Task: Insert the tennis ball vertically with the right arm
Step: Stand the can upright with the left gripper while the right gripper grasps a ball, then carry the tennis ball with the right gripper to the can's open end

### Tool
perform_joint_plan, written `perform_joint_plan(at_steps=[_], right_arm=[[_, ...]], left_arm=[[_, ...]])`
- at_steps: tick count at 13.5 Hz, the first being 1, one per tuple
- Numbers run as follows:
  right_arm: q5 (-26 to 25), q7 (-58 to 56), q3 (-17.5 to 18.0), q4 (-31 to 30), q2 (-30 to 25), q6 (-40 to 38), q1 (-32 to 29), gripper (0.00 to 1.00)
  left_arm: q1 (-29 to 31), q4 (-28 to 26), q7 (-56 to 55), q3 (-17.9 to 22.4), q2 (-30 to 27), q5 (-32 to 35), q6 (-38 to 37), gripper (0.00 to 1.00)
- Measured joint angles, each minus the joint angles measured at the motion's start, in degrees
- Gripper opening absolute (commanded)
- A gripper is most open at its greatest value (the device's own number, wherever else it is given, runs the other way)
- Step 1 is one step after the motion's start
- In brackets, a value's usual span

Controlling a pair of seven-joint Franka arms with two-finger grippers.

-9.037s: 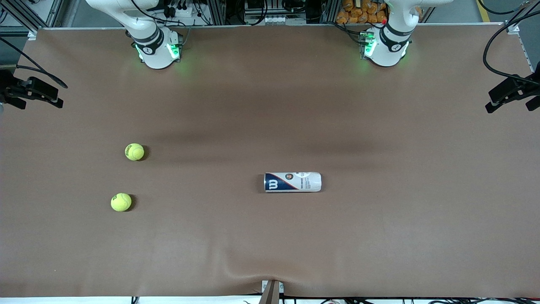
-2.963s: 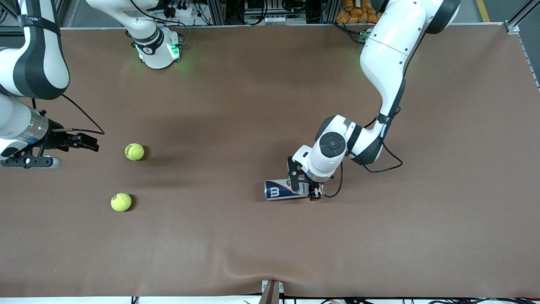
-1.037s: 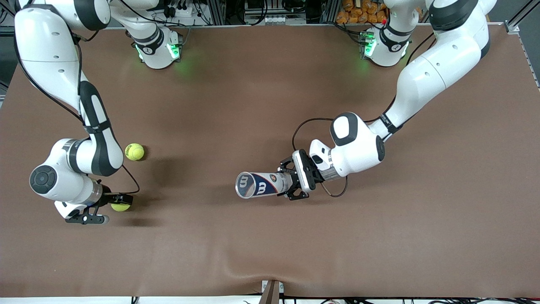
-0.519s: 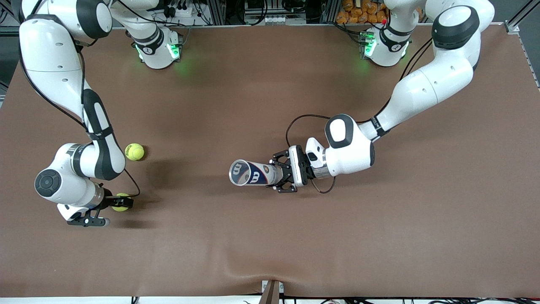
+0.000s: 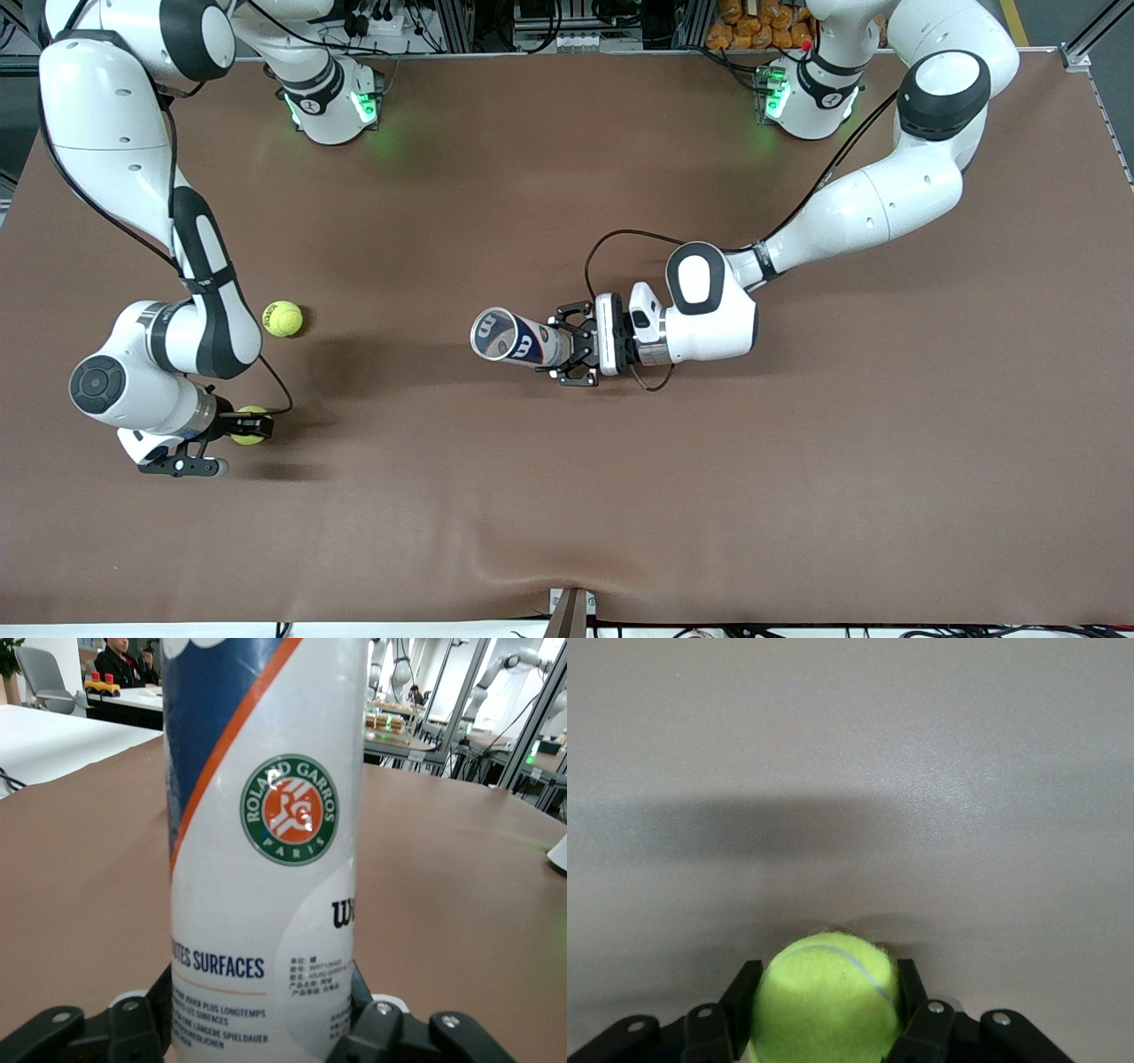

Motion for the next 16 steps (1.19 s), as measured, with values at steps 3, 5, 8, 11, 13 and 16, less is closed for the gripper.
perform_joint_plan(at_steps=[3, 5, 8, 11, 13, 16], right_arm=[[0.01, 0.0, 0.3, 1.49, -0.14, -3.27, 0.29, 0.24], [0.1, 0.04, 0.6, 4.66, -1.03, -9.33, 0.84, 0.25], [0.94, 2.36, 0.88, 7.93, -4.74, -15.22, 2.18, 0.26], [1.21, 8.64, 1.07, 8.33, -9.78, -19.04, 5.7, 0.26], [1.23, 14.71, 1.18, 8.35, -12.43, -22.02, 8.95, 0.28], [1.25, 25.22, 1.33, 8.36, -15.47, -24.09, 13.72, 0.28]], left_arm=[[-1.41, 0.24, 9.78, -0.4, 0.42, -10.7, -0.16, 0.72], [-3.11, 1.47, 16.3, -0.49, 0.53, -18.08, -1.82, 0.72], [-5.39, 5.21, 24.21, 1.87, 0.67, -26.45, -8.97, 0.74], [-8.15, 7.48, 29.73, 5.9, 0.86, -33.13, -12.41, 0.74], [-10.34, 8.36, 31.71, 7.94, 0.94, -36.54, -14.13, 0.74], [-13.11, 9.64, 37.19, 10.34, 0.95, -42.78, -16.75, 0.76]])
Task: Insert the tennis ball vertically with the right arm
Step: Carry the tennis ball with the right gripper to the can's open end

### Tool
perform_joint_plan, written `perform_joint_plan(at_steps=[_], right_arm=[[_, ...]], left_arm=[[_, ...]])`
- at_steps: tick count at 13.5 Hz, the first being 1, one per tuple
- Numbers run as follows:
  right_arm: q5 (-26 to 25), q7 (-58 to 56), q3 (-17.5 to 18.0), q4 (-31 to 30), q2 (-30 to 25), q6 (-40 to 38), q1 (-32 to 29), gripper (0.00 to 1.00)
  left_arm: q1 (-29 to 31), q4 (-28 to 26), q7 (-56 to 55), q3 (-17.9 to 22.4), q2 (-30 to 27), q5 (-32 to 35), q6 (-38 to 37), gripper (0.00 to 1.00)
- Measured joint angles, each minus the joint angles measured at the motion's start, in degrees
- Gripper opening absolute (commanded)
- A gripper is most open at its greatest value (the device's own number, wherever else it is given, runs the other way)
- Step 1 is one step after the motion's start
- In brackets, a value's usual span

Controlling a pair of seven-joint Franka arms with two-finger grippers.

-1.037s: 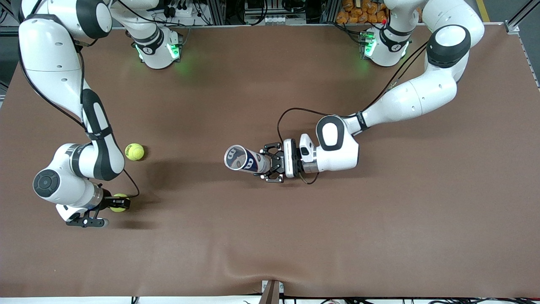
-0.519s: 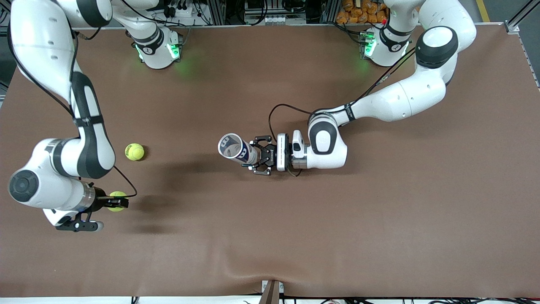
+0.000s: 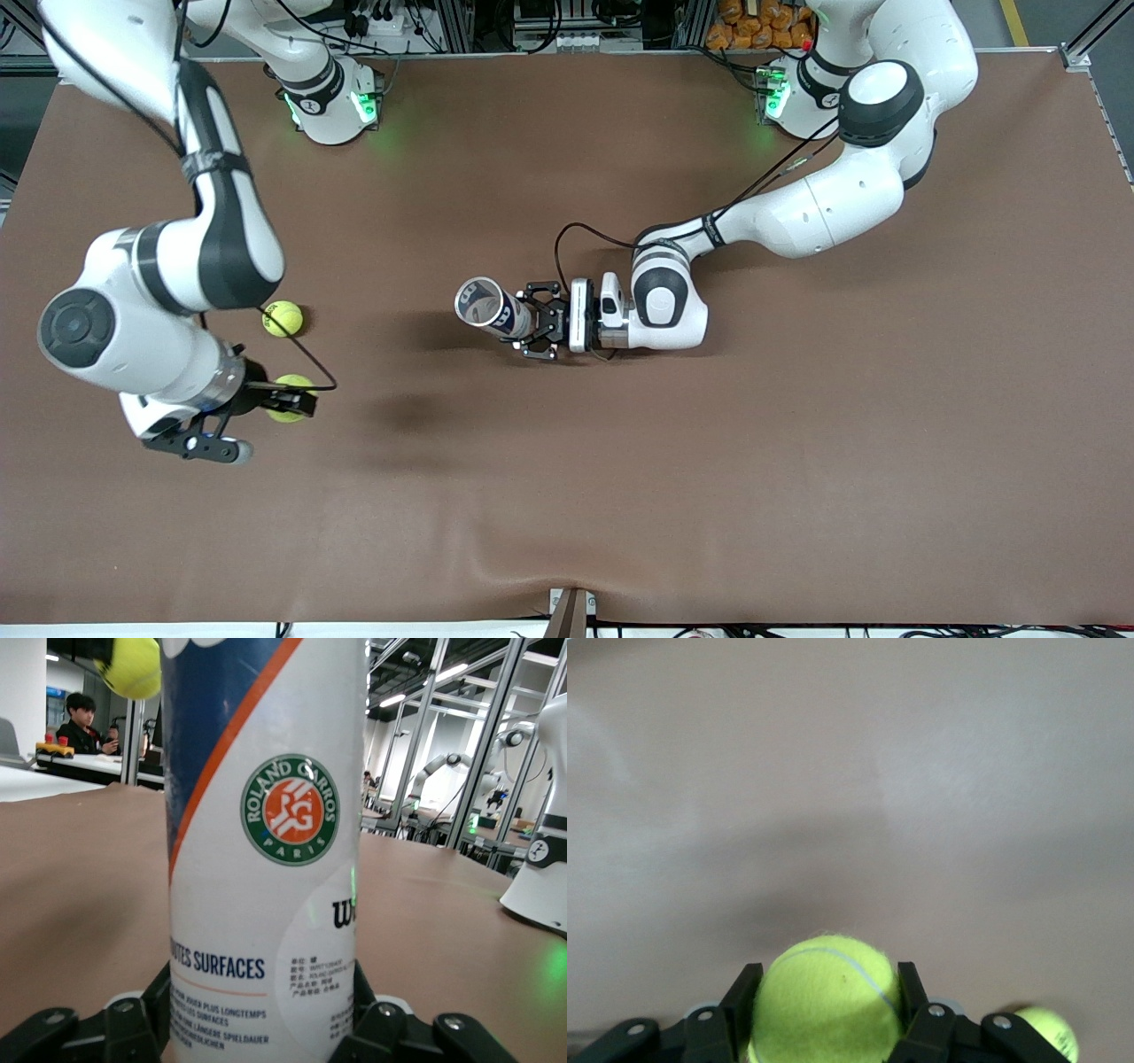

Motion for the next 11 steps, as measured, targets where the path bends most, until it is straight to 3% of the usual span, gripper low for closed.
perform_joint_plan(at_steps=[3, 6, 11], right_arm=[[0.51, 8.36, -0.01, -0.02, -2.0, -4.63, 3.15, 0.27], [4.53, 9.05, -1.05, -0.04, -3.51, -9.37, 2.32, 0.27], [6.08, 16.8, -0.42, -0.26, -4.44, -10.34, 4.44, 0.27]], left_arm=[[-1.55, 1.79, 3.11, 3.42, 0.03, -2.88, -5.44, 0.77], [-2.16, 2.17, 5.69, 4.47, 0.03, -4.74, -6.03, 0.77], [-2.65, 2.75, 6.83, 5.83, 0.03, -4.91, -6.37, 0.78]])
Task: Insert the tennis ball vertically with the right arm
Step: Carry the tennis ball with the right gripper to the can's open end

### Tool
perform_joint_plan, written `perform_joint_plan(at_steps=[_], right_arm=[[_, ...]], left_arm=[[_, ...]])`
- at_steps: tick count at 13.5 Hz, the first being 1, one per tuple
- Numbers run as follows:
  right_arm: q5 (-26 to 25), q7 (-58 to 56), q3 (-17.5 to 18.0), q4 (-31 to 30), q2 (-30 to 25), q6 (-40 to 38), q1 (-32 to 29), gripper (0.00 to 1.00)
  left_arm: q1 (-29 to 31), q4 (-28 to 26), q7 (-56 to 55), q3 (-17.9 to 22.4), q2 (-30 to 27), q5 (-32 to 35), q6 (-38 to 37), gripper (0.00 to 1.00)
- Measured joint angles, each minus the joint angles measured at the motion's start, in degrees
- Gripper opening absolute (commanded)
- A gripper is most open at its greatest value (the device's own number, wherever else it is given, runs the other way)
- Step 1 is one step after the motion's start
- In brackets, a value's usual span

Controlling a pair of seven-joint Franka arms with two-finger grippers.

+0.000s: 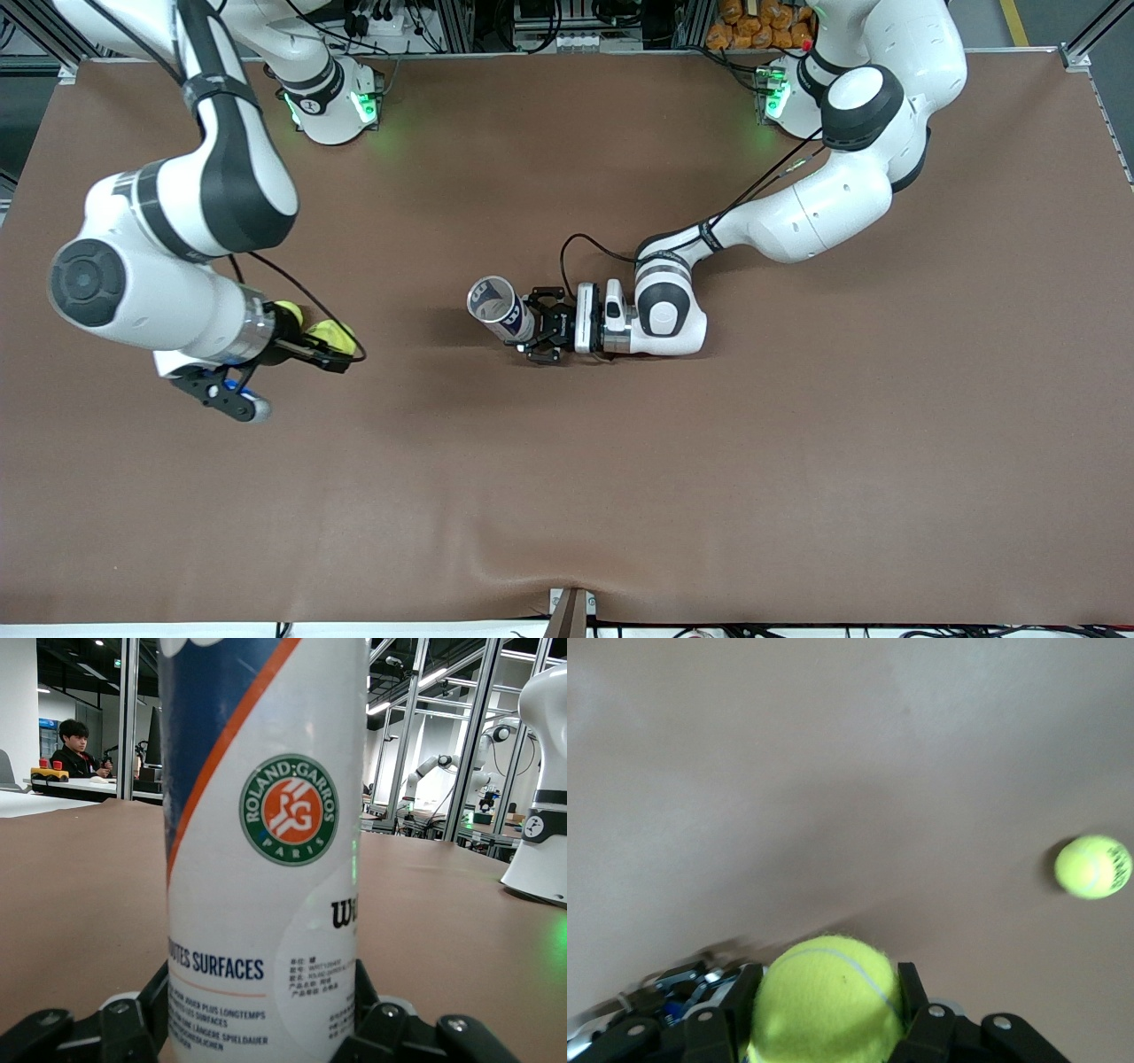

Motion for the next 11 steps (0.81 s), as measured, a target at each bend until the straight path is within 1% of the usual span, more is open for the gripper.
perform_joint_plan(at_steps=[5, 11], right_arm=[[0.59, 12.1, 0.31, 0.11, -0.11, 0.29, 7.71, 0.27], [0.66, 22.87, 0.39, -0.2, -0.28, -0.09, 14.63, 0.27]], left_arm=[[-3.68, 1.86, 4.05, 2.06, -0.02, -5.79, -0.59, 0.8], [-3.81, 2.01, 5.12, 2.77, -0.02, -6.36, -1.95, 0.81]])
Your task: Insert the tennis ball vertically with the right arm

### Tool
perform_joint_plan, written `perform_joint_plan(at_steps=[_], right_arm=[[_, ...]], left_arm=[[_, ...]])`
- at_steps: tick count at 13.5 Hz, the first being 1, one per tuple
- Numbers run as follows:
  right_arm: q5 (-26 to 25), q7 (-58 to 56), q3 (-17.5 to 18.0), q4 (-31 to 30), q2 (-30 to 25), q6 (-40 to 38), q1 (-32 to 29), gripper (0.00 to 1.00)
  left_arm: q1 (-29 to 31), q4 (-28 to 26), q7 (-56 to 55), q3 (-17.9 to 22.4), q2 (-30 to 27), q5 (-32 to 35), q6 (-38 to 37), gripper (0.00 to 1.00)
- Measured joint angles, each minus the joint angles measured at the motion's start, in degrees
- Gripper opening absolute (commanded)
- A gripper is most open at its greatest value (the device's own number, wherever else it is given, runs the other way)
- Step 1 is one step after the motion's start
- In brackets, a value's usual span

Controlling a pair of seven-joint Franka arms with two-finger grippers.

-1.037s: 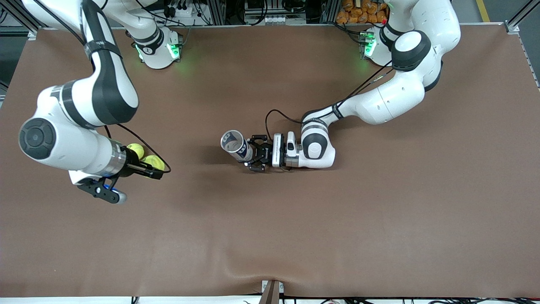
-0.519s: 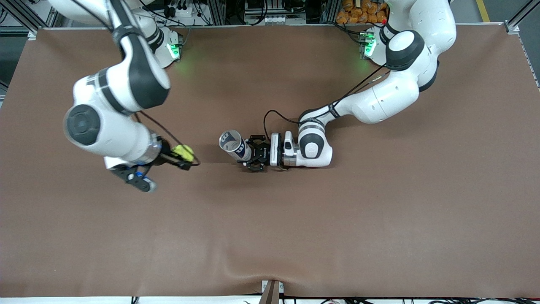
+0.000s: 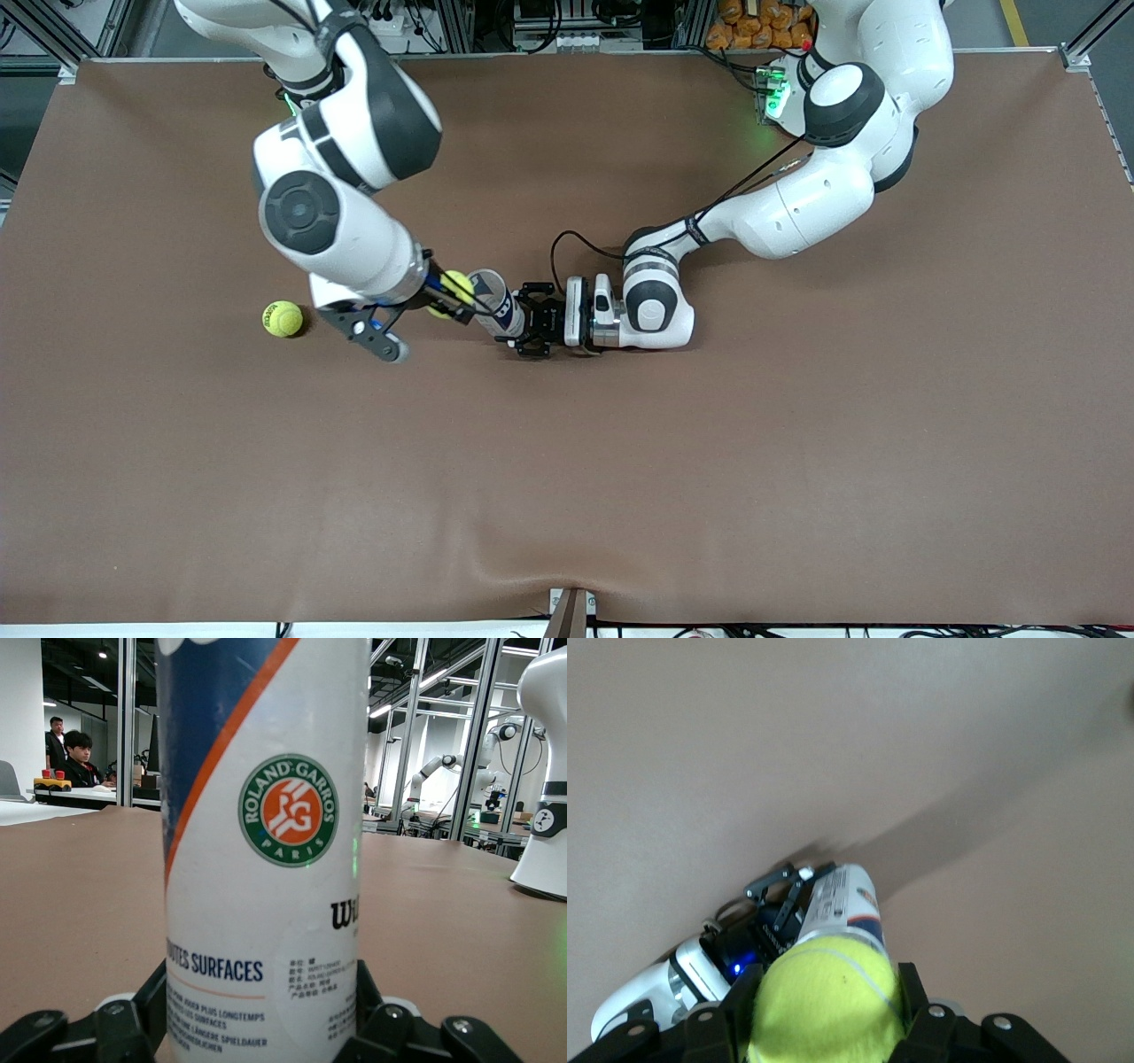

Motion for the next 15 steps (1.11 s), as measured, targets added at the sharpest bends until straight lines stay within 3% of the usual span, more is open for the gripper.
perform_joint_plan(at_steps=[3, 13, 14, 15], right_arm=[[-0.03, 3.86, 0.0, -1.46, 0.02, 0.03, 2.99, 0.27], [-0.04, 3.97, -0.05, -4.54, 1.69, 3.48, 4.0, 0.32], [-0.04, 3.98, -0.05, -4.54, 1.96, 3.57, 4.02, 0.5], [-0.04, 3.98, -0.05, -4.54, 2.18, 3.65, 4.03, 0.91]], left_arm=[[-0.05, 0.22, 0.43, 0.9, 0.01, -0.67, -1.9, 0.81], [-0.08, 0.25, 0.63, 0.96, 0.0, -0.7, -1.96, 0.81], [-0.08, 0.25, 0.63, 0.96, 0.0, -0.7, -1.97, 0.81], [-0.08, 0.25, 0.64, 0.96, 0.0, -0.7, -1.97, 0.81]])
